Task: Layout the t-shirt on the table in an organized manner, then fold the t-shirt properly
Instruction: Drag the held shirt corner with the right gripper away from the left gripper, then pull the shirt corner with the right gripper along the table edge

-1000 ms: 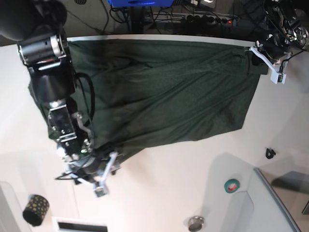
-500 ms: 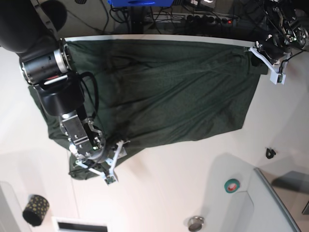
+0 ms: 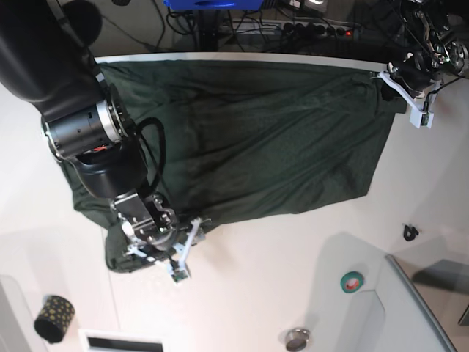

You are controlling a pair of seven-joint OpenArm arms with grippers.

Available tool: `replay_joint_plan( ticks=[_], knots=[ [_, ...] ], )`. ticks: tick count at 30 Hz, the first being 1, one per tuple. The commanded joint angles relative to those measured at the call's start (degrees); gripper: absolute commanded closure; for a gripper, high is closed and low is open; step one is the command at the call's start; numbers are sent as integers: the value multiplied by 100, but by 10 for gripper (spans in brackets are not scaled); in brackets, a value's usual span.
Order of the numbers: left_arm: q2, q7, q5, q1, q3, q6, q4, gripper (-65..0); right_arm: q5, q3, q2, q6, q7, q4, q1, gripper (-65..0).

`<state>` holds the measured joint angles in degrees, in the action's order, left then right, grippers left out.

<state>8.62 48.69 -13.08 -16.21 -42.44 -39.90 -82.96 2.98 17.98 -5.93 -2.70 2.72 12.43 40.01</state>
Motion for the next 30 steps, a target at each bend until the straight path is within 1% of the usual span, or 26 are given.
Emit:
replay_joint_plan(
  ticks=[1,11,13,16,19,21,27,28,29,30],
  knots=[
    [92,-64,-50,-10,-33,-10,-78,0,-21,-18,-9,37,-171,37,223,-417],
    [83,-64,-50,-1,-33,-10,-78,0,-30,-18,53,63,-180,-16,214,-413],
    [83,-64,-50,-19,-33,-10,-78,0,-57,-18,106,63,-189,-174,214,-408],
    [83,-64,-50,-19,-33,-10,-78,0,-514,-9,149,63,-189,-210,214,-374],
    [83,-64,-50,-28,-33,-10,-78,0,-1059,-9,308,63,-189,-192,223,-374],
    [83,-64,-50,-19,-33,-10,-113,0,-1270,0,396,28,-189,-139,258,-374],
    [83,-38,-50,60,-33,-10,-473,0,-1314,0,413,19,-162,441,276,-372],
    [74,-29,-50,60,-33,-10,-597,0,-1314,0,422,63,-162,546,276,-372],
    [74,-20,-50,60,-33,-10,-755,0,-1314,0,466,81,-153,617,276,-372],
    [65,76,-50,60,-33,-10,-922,0,-1323,-9,571,178,-153,643,285,-371]
  ],
)
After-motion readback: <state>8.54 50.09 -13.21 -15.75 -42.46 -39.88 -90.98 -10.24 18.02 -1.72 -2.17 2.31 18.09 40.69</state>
